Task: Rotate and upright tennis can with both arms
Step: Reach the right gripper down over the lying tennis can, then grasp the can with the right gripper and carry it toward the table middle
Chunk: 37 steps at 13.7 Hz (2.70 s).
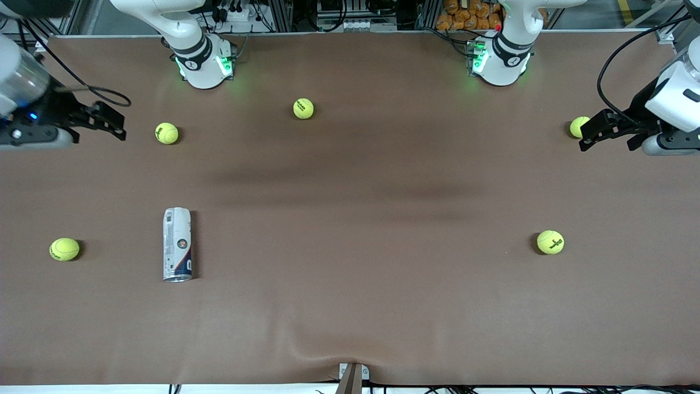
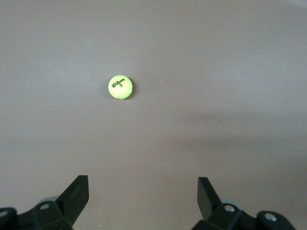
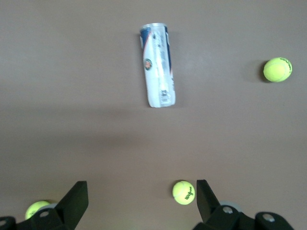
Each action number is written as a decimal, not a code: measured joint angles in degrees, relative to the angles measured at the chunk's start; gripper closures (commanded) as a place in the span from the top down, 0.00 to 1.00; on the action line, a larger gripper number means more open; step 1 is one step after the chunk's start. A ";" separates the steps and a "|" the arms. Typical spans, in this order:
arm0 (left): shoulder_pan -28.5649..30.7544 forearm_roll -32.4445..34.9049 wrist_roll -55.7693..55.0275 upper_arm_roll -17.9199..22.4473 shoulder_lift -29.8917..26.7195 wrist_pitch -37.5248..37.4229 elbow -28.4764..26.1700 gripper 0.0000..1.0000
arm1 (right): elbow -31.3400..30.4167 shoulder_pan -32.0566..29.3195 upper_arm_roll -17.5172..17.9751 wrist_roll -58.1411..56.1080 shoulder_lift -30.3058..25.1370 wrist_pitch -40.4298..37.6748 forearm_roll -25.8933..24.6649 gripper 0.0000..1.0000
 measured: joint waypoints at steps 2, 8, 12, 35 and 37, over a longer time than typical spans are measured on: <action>-0.01 0.00 0.00 -0.10 0.00 0.00 0.12 1.00 | -4.50 0.00 0.02 0.00 0.32 4.00 -1.32 1.00; -0.05 0.00 0.00 -0.17 0.00 0.00 0.16 1.00 | -11.58 -0.09 -0.16 0.14 3.51 14.11 -1.64 1.00; -0.07 0.00 0.00 -0.19 0.00 0.00 0.17 1.00 | -13.68 -0.41 -0.27 0.89 8.08 20.35 -1.64 1.00; -1.10 0.00 -0.11 -0.18 0.47 0.00 0.24 1.00 | -8.37 -2.70 -0.62 4.12 36.70 47.89 -6.17 0.62; -1.21 0.00 -0.11 -0.23 0.55 0.00 0.25 1.00 | -7.62 -2.69 -0.47 4.12 36.80 47.55 -6.48 0.54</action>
